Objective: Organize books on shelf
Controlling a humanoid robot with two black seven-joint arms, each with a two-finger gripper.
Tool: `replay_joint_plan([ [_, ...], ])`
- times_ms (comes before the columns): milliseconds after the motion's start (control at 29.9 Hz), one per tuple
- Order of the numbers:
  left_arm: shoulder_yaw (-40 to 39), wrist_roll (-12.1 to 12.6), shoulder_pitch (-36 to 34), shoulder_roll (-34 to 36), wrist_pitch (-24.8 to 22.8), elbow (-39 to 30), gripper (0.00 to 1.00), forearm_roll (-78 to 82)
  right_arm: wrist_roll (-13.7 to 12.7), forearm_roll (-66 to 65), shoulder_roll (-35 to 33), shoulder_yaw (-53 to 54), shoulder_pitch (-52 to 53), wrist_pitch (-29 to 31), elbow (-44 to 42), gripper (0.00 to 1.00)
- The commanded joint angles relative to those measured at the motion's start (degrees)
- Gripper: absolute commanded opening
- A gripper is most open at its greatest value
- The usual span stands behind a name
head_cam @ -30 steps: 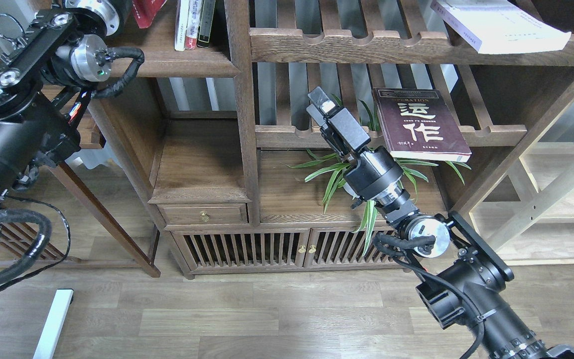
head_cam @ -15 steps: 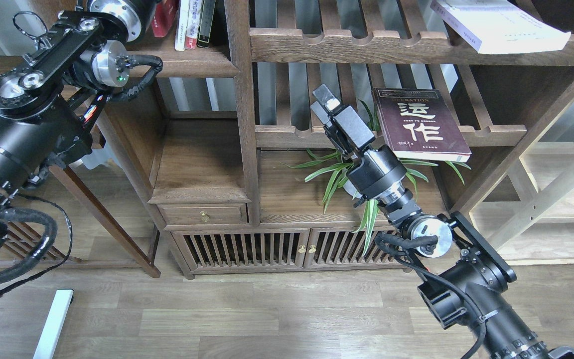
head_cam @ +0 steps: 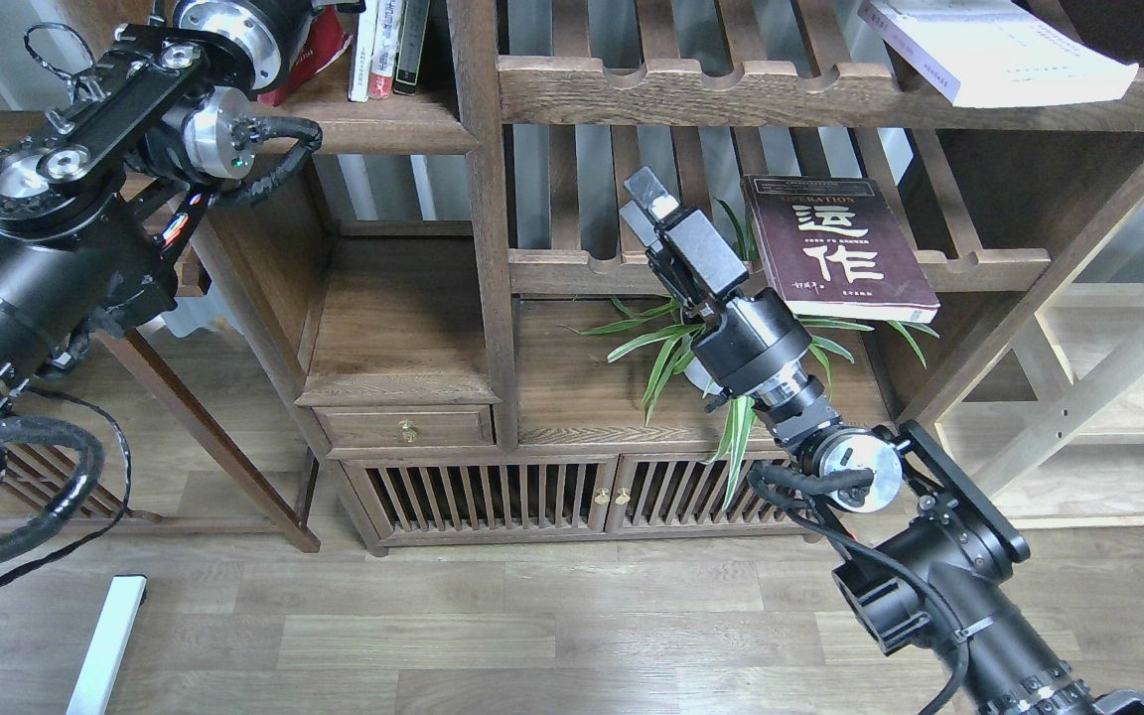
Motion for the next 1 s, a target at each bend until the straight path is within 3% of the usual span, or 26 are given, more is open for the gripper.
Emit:
replay_joint_plan([
  [0,0.1,-0.1,-0.8,0.0,1.3,-0.3,0.61,0.3,-0.1,0.0,0.0,0.0,0.0,0.0,0.0,0.84],
  [969,-1.2,-0.3,-7.9,0.0,1.5,-0.4,0.64,0.3,-0.2,0.0,-0.2,-0.5,-0.4,0.0,0.0,0.84],
])
